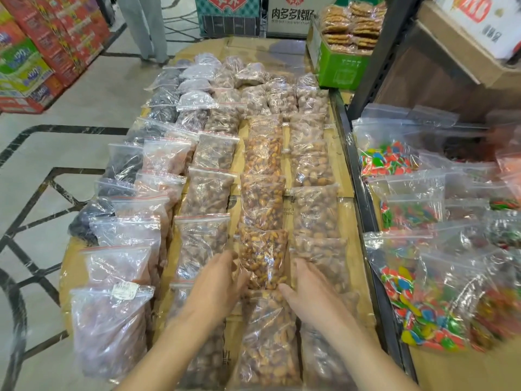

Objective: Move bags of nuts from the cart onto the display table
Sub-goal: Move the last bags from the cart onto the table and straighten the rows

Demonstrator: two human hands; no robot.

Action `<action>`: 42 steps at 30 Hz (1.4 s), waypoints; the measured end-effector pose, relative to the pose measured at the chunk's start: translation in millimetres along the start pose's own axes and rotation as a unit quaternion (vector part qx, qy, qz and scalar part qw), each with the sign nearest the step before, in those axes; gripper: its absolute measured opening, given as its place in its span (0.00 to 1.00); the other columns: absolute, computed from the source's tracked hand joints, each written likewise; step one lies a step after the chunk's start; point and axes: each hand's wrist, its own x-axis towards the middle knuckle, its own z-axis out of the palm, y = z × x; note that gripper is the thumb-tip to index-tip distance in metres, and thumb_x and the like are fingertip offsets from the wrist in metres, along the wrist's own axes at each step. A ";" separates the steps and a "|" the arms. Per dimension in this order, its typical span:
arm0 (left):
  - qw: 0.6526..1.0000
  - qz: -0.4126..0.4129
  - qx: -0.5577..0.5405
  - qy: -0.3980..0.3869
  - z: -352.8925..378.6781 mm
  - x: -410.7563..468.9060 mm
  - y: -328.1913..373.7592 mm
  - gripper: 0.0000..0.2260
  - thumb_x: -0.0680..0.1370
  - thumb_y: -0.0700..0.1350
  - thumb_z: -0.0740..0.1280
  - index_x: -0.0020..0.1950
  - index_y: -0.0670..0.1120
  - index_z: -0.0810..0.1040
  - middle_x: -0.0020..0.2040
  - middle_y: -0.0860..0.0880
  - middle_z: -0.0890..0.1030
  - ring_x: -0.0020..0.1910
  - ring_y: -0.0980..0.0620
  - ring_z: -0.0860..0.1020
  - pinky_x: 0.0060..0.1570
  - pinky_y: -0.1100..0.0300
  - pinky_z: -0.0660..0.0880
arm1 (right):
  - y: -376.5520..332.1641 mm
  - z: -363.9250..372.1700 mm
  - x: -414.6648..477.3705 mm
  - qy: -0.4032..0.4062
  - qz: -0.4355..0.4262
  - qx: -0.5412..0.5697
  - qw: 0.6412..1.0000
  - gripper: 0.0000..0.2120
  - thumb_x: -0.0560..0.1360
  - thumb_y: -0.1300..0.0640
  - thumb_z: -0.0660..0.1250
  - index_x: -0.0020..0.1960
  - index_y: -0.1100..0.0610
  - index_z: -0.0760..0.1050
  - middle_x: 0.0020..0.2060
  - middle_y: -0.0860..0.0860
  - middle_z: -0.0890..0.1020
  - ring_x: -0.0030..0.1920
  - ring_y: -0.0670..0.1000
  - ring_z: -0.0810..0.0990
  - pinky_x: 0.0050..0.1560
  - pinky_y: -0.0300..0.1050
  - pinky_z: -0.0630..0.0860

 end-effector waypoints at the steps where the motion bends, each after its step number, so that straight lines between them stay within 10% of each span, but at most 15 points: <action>1: 1.000 -0.005 -0.001 -0.020 1.2 -12.8 -2.9 0.18 0.83 0.55 0.69 0.68 0.47 0.76 0.55 0.52 0.82 0.51 0.52 0.80 0.50 0.60 0.76 | 2.5 0.4 -12.5 0.003 -0.006 -0.005 1.000 0.33 0.84 0.46 0.67 0.84 0.54 0.58 0.80 0.47 0.68 0.80 0.49 0.67 0.79 0.50 0.64; 7: 0.993 -0.034 0.007 -0.117 35.3 -66.3 -12.5 0.16 0.83 0.57 0.67 0.65 0.50 0.73 0.58 0.52 0.83 0.57 0.49 0.81 0.55 0.57 0.76 | 1.0 9.6 -66.5 0.052 -0.048 -0.006 0.998 0.26 0.87 0.46 0.60 0.82 0.49 0.61 0.73 0.39 0.66 0.67 0.36 0.66 0.70 0.31 0.62; 12: 0.992 -0.057 0.006 -0.110 60.3 -88.3 -15.8 0.25 0.83 0.59 0.66 0.76 0.51 0.66 0.67 0.50 0.81 0.69 0.47 0.78 0.60 0.54 0.72 | 7.6 41.3 -88.1 -0.012 0.008 -0.040 0.999 0.30 0.87 0.46 0.58 0.85 0.52 0.53 0.79 0.48 0.64 0.78 0.51 0.65 0.76 0.48 0.65; 29: 0.995 -0.095 0.005 -0.030 65.3 -129.5 -13.6 0.23 0.83 0.53 0.68 0.76 0.48 0.70 0.46 0.55 0.79 0.48 0.50 0.78 0.45 0.56 0.70 | 36.9 90.2 -104.7 -0.040 -0.057 -0.041 0.997 0.32 0.85 0.49 0.64 0.84 0.51 0.55 0.78 0.51 0.63 0.80 0.55 0.59 0.79 0.52 0.63; 33: 0.990 -0.056 0.123 0.045 73.1 -140.0 2.2 0.15 0.83 0.52 0.68 0.67 0.47 0.75 0.57 0.49 0.78 0.57 0.45 0.77 0.53 0.53 0.74 | 58.3 60.8 -105.2 0.040 -0.058 0.026 0.997 0.28 0.85 0.46 0.63 0.83 0.48 0.62 0.75 0.44 0.68 0.77 0.48 0.66 0.78 0.50 0.65; 37: 0.999 0.029 -0.006 0.043 91.3 -136.6 43.4 0.16 0.84 0.48 0.66 0.71 0.47 0.74 0.64 0.50 0.78 0.66 0.48 0.75 0.63 0.59 0.72 | 101.9 23.2 -96.4 0.159 0.024 -0.001 0.987 0.27 0.85 0.45 0.63 0.82 0.51 0.65 0.74 0.49 0.70 0.74 0.52 0.67 0.76 0.51 0.68; 42: 0.995 -0.015 -0.065 -0.072 117.3 -111.7 86.1 0.28 0.85 0.48 0.64 0.83 0.46 0.58 0.70 0.49 0.77 0.64 0.49 0.77 0.65 0.55 0.74 | 127.0 19.2 -93.7 0.069 0.112 0.052 0.990 0.35 0.85 0.44 0.63 0.86 0.52 0.55 0.80 0.55 0.66 0.79 0.57 0.66 0.78 0.56 0.67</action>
